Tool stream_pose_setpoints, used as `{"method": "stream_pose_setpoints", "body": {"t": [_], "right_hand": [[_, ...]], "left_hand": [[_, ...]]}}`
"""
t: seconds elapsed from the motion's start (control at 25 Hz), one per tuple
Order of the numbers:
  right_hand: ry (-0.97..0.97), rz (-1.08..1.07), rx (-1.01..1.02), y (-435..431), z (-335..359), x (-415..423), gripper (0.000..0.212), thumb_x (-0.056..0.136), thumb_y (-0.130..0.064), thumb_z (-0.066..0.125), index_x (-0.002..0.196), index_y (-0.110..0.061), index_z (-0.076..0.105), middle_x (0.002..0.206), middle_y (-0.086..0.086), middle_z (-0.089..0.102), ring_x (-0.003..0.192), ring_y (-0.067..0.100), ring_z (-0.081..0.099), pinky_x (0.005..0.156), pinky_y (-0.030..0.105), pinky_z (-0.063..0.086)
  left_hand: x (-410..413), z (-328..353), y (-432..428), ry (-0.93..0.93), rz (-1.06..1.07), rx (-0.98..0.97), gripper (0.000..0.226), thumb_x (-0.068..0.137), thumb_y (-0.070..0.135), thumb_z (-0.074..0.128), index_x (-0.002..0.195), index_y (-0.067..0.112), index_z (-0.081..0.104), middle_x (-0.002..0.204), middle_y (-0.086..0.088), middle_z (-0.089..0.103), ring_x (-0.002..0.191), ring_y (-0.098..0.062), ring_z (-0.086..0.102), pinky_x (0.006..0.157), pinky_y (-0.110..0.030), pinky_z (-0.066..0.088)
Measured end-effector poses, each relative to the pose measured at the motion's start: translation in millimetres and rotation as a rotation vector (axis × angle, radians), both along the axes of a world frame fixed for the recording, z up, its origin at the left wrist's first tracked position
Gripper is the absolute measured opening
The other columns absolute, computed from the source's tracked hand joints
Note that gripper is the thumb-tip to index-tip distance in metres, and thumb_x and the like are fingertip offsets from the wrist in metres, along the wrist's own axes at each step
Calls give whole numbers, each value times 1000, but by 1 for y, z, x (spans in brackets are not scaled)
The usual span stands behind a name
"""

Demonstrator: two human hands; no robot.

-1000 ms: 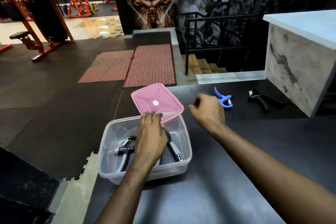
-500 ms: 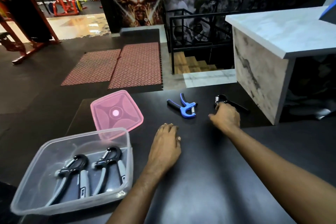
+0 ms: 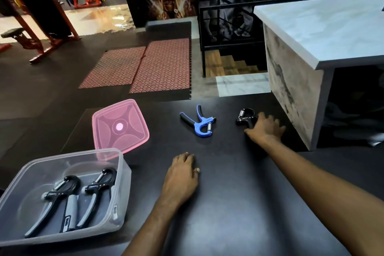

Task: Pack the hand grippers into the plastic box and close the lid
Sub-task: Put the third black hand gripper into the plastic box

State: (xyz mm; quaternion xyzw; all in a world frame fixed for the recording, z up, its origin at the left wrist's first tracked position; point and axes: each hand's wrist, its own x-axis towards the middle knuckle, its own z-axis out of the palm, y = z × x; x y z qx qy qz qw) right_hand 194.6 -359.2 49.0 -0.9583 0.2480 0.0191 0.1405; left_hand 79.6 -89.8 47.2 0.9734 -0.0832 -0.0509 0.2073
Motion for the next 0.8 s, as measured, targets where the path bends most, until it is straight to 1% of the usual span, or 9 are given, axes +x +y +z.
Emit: {"method": "stream_pose_setpoints", "body": {"t": [0.16,0.28,0.36,0.52,0.6,0.72,0.8], "right_hand": [[-25,-66,40,11,0,-8,76,70,-55,72,131,-16,50,136,16,52,130,34,41,103,51,31],[-66,-75,123,30,8,-18,78,69,-59,68,131,-15,51,135,16,53,130,34,42,104,52,30],[-97,-60,133,48,16,-25,79,69,-63,66,130,-14,52,134,16,53,129,34,43,103,51,32],[-185,-9,149,105,39,-46,79,65,-69,60,122,-14,57,125,15,60,122,34,50,97,48,36],[-222,12,171,135,50,-57,77,63,-68,58,118,-15,60,121,14,62,118,33,52,95,46,38],[-268,32,185,198,63,-83,70,62,-64,59,115,-18,62,117,11,64,116,33,54,94,46,39],[-321,54,234,244,66,-102,65,61,-61,60,112,-23,65,116,4,67,116,31,55,95,45,39]], "left_hand": [[1,6,7,-10,3,-11,48,95,28,47,140,13,44,148,-5,44,138,-22,35,113,-31,31],[0,19,22,-70,24,-47,49,94,28,48,140,12,45,147,-5,46,137,-21,36,113,-31,31],[-2,29,35,-124,40,-84,48,93,26,50,138,12,47,144,-5,48,136,-20,37,113,-29,30],[-12,53,78,-238,36,-133,42,92,22,53,133,11,52,137,-7,54,131,-22,43,110,-27,29],[-17,64,102,-275,16,-144,40,91,20,54,130,10,55,132,-9,58,126,-26,47,107,-29,31],[-35,74,161,-345,7,-142,34,90,19,52,123,12,59,123,-9,62,118,-27,50,102,-34,38],[-46,83,208,-393,34,-156,32,89,17,51,120,12,60,120,-10,62,117,-27,51,99,-36,41]]}}
